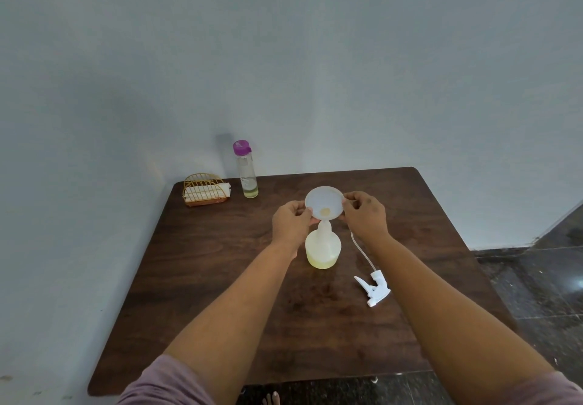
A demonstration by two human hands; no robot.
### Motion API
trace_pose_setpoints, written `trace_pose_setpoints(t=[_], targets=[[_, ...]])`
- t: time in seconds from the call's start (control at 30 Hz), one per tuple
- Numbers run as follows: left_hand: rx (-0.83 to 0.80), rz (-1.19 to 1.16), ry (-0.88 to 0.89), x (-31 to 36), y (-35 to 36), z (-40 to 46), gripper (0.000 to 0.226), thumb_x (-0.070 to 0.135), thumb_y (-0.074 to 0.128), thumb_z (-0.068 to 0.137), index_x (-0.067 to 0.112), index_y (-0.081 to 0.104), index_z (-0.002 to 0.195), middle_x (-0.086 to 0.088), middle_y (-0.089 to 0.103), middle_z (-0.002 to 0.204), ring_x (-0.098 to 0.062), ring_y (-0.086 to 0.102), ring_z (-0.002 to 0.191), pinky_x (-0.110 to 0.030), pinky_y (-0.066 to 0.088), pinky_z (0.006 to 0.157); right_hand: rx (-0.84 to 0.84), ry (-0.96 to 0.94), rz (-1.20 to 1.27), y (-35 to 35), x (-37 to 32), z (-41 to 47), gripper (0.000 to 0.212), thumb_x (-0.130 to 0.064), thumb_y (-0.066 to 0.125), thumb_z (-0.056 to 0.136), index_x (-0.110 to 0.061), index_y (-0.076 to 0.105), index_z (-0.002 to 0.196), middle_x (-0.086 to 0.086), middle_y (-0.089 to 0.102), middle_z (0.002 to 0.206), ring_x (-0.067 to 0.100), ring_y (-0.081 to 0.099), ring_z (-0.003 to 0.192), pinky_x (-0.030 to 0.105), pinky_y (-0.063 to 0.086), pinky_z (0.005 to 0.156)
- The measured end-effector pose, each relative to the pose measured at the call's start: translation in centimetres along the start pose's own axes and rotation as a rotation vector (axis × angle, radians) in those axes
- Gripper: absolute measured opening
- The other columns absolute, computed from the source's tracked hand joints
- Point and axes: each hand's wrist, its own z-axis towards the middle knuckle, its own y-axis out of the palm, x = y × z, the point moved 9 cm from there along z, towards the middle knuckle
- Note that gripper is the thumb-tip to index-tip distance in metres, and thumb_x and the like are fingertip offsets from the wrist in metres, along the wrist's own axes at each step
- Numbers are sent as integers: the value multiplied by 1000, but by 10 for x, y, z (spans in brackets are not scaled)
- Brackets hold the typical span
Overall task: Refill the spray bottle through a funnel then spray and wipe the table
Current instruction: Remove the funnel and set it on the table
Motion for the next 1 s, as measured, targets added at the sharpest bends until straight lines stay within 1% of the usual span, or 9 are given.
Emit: trace_pose_setpoints(t=[0.1, 0.23, 0.33, 0.43, 0.5, 0.6, 0.73, 0.9, 1.0], targets=[[4, 63, -27, -3, 2, -1, 25, 15, 64, 93, 12, 65, 118, -1, 70, 108, -11, 72, 83, -34, 59, 85, -63, 75, 13, 5, 10, 1, 21, -20, 58, 93, -11, 65, 111, 5, 67, 105, 16, 67, 85, 33, 59, 80], [17, 66, 24, 5, 4, -2, 29, 19, 65, 92, 13, 64, 121, -1, 70, 110, -12, 71, 86, -34, 59, 85, 8, 24, 21, -1, 5, 3, 22, -22, 57, 94, -12, 65, 111, 1, 66, 102, 17, 65, 89, 34, 59, 82], [21, 80, 15, 6, 4, -2, 27, 21, 64, 93, 11, 65, 119, -1, 71, 106, -11, 72, 81, -33, 59, 84, -26, 70, 29, 0, 10, 7, 23, -21, 55, 93, -12, 66, 112, 3, 68, 104, 18, 68, 85, 36, 59, 81], [29, 61, 49, 10, 3, -5, 25, 22, 62, 95, 11, 65, 117, -1, 72, 105, -9, 73, 79, -31, 60, 83, -21, 52, 1, -3, 5, 10, 21, -20, 53, 95, -12, 65, 111, -1, 65, 94, 11, 65, 74, 28, 58, 74], [39, 60, 70, 12, 2, -5, 24, 23, 61, 95, 11, 66, 116, -1, 73, 104, -9, 73, 78, -33, 60, 83, -6, 36, 11, -4, 2, 10, 21, -20, 53, 95, -13, 65, 111, -1, 63, 94, 9, 63, 73, 25, 57, 72], [44, 101, 50, 8, 1, -6, 27, 24, 60, 95, 10, 65, 118, -4, 72, 108, -10, 73, 79, -32, 60, 83, -61, 63, 13, 4, 8, 10, 21, -20, 55, 94, -13, 66, 110, 3, 68, 101, 15, 67, 78, 32, 58, 79], [45, 132, 70, 9, -1, -6, 27, 24, 61, 95, 10, 65, 119, -3, 72, 108, -9, 72, 78, -30, 60, 82, -64, 40, 36, 5, 8, 11, 22, -21, 57, 93, -13, 66, 111, 2, 67, 96, 18, 69, 82, 37, 59, 81], [6, 113, -1, 1, 0, -4, 23, 22, 62, 95, 9, 67, 112, 4, 71, 85, -8, 72, 76, -29, 59, 81, -116, 101, 64, 10, 16, 10, 21, -19, 57, 92, -12, 67, 109, 2, 69, 92, 15, 72, 74, 35, 60, 78], [-5, 97, -18, -1, -2, -3, 23, 21, 63, 94, 9, 67, 113, 3, 71, 87, -7, 73, 75, -25, 59, 76, -125, 107, 101, 13, 17, 9, 20, -20, 58, 92, -12, 67, 109, 4, 70, 97, 15, 72, 76, 35, 60, 79]])
